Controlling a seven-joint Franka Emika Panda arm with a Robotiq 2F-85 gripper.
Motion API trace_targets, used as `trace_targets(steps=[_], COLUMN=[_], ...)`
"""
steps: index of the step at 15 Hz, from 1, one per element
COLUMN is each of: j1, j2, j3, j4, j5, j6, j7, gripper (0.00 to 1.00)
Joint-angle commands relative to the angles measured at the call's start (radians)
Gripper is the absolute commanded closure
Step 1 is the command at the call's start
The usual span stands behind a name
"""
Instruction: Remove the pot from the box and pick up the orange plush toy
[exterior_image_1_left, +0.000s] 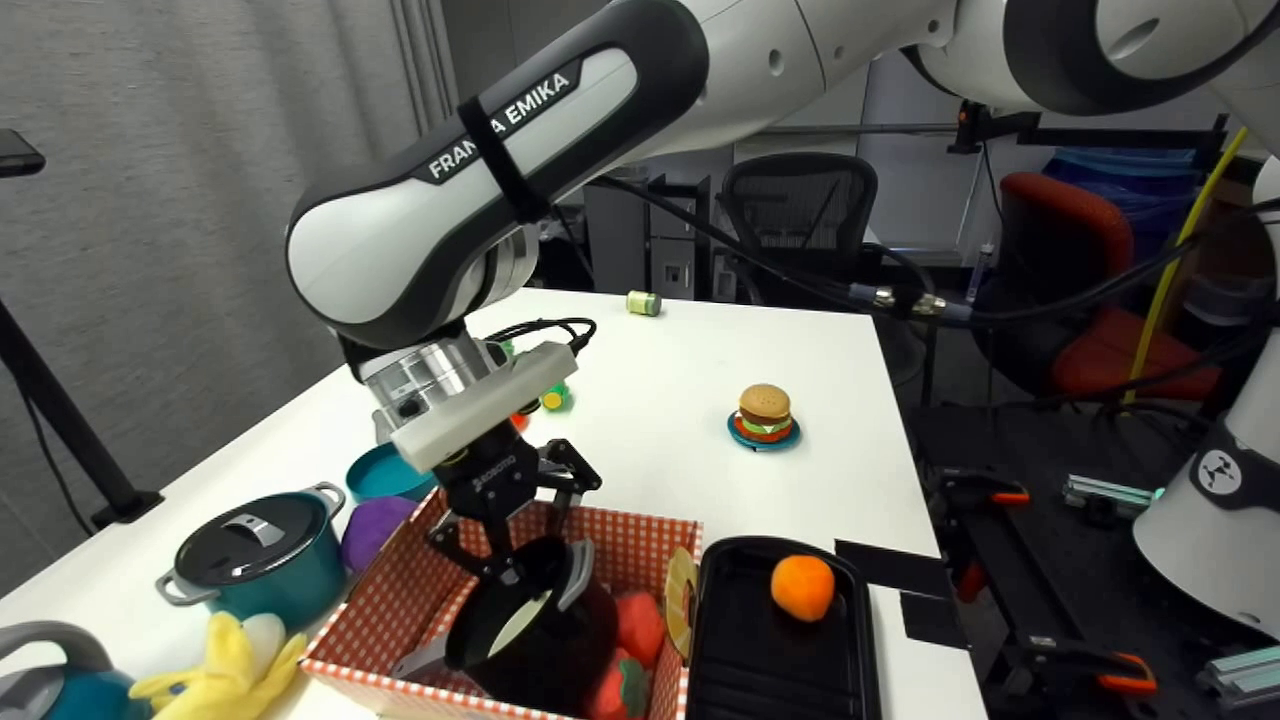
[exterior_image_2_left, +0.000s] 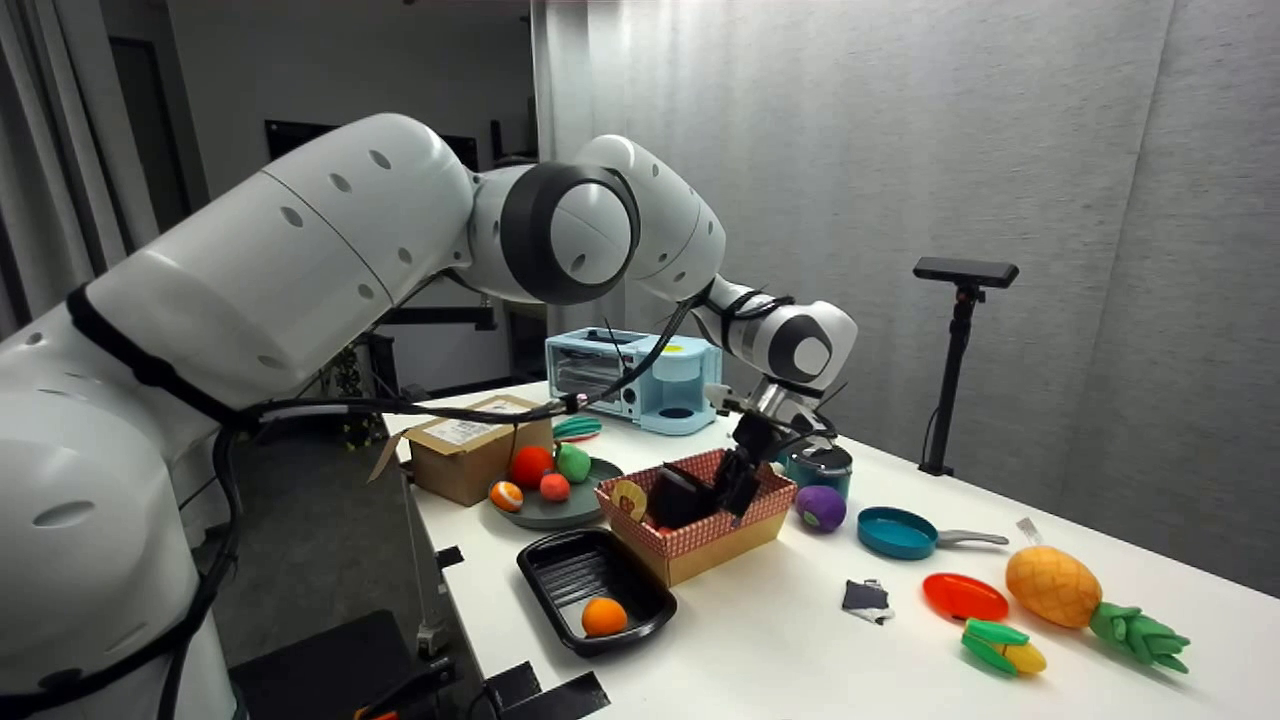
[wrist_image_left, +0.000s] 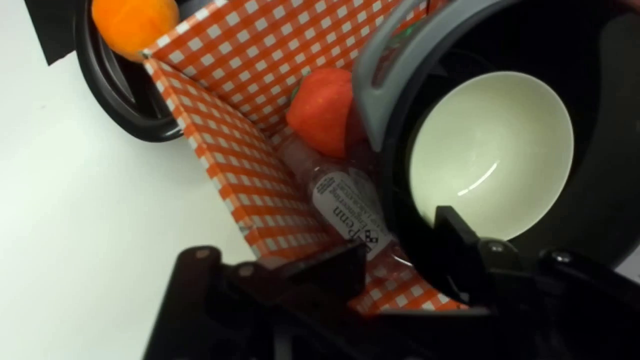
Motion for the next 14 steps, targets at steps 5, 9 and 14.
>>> trace_targets(steps=[5, 9, 14], j1=[0.020, 0.037, 0.049], j2=[-0.034, -0.048, -0.035], j3=[-0.022, -0.029, -0.022], j4=[0.005, 0.031, 0.080], j5=[-0.029, -0.055, -0.075], j6=[-0.031, -0.048, -0.067], j7=[0.016, 0.034, 0.042], gripper=[0.20, 0.00, 0.00])
